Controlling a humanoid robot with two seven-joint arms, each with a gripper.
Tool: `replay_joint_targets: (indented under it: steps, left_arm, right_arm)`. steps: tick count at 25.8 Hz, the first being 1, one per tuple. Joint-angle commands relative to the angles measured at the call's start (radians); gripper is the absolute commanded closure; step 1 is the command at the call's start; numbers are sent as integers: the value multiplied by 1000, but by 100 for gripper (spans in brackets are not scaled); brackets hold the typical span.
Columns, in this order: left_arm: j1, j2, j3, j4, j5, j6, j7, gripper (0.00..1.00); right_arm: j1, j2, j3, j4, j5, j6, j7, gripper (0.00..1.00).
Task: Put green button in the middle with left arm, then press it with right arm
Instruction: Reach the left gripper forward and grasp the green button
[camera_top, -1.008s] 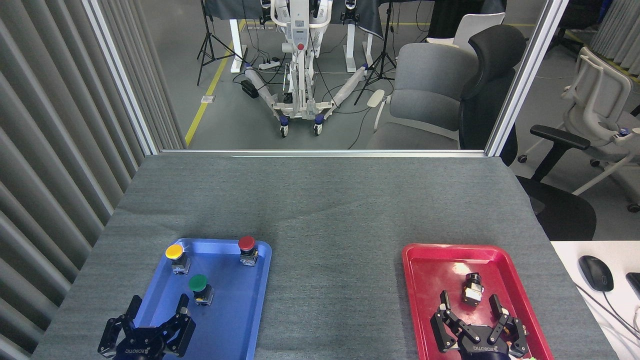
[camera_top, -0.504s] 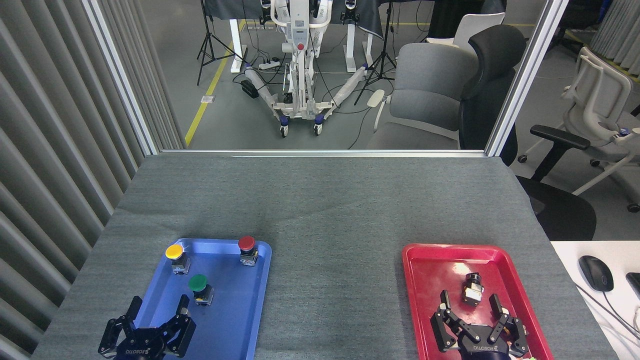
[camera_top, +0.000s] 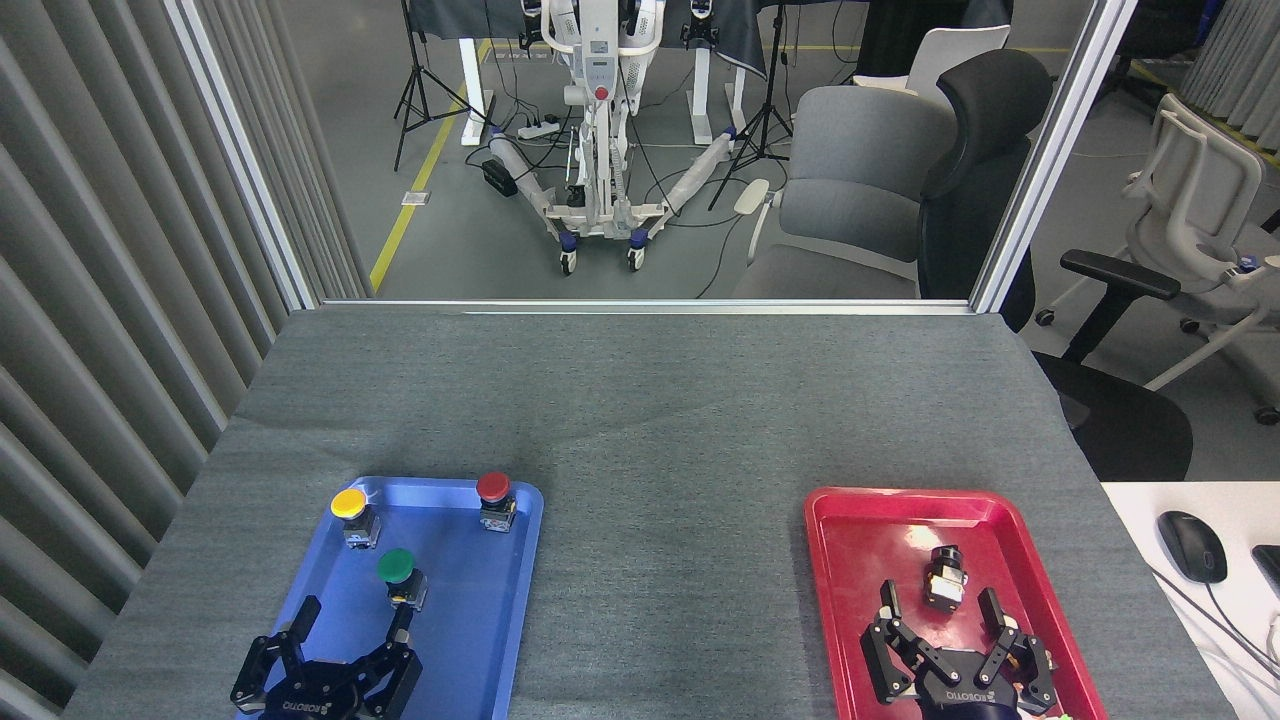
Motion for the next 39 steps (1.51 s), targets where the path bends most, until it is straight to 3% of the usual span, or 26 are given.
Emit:
replay_joint_targets:
  steps: [1, 17, 19, 22, 29, 36, 39]
  left_arm:
    - [-26, -4, -69, 53, -75, 2, -2, 2]
    - [-174, -54, -95, 316, -78, 33, 12, 1]
    - [-198, -54, -94, 359, -72, 72, 15, 1]
    - [-214, -53, -95, 391, -70, 131, 30, 1]
    - [-237, -50, -95, 412, -64, 140, 35, 1]
    - [-316, -54, -95, 520, -64, 140, 36, 1]
    - [-321, -54, -95, 537, -64, 148, 49, 11]
  right_arm:
    - [-1, 1, -1, 0, 0, 1, 0, 0]
    - [4, 1, 1, -2, 0, 0, 0, 0]
    - [4, 2, 1, 0, 0, 0, 0, 0]
    - [4, 2, 1, 0, 0, 0, 0, 0]
    - [4, 1, 1, 0, 0, 0, 0, 0]
    - [4, 1, 1, 0, 0, 0, 0, 0]
    - [4, -1, 1, 0, 0, 0, 0, 0]
